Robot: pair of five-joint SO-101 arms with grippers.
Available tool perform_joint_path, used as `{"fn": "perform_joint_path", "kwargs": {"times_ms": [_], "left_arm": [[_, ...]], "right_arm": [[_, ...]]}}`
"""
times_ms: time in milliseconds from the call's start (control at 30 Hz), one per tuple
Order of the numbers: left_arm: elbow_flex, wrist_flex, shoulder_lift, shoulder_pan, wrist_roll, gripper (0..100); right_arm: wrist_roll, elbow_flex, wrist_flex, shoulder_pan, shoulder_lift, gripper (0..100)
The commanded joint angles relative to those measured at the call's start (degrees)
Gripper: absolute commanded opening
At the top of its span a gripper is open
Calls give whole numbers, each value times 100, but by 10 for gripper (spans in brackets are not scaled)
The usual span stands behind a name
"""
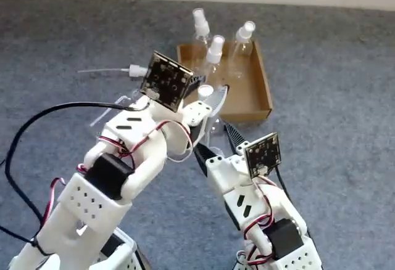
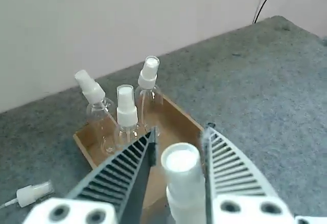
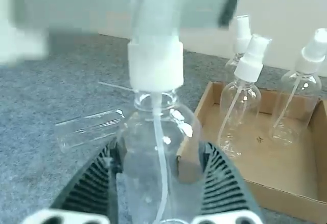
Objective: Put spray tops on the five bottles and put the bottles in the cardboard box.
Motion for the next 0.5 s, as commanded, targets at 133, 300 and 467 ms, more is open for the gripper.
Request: {"fn": "perform_joint_path", "kwargs": {"times_ms": [133, 300, 467], "left_arm": [[-1842, 1574, -4, -180, -53, 205], [-2308, 2224, -374, -752, -149, 253], [-1121, 2444, -1314, -1666, -809, 229]], "right_arm": [[-18, -48, 57, 110, -31, 4], [-18, -444, 391, 110, 66, 3], [-44, -1455, 382, 277, 1411, 3]]}}
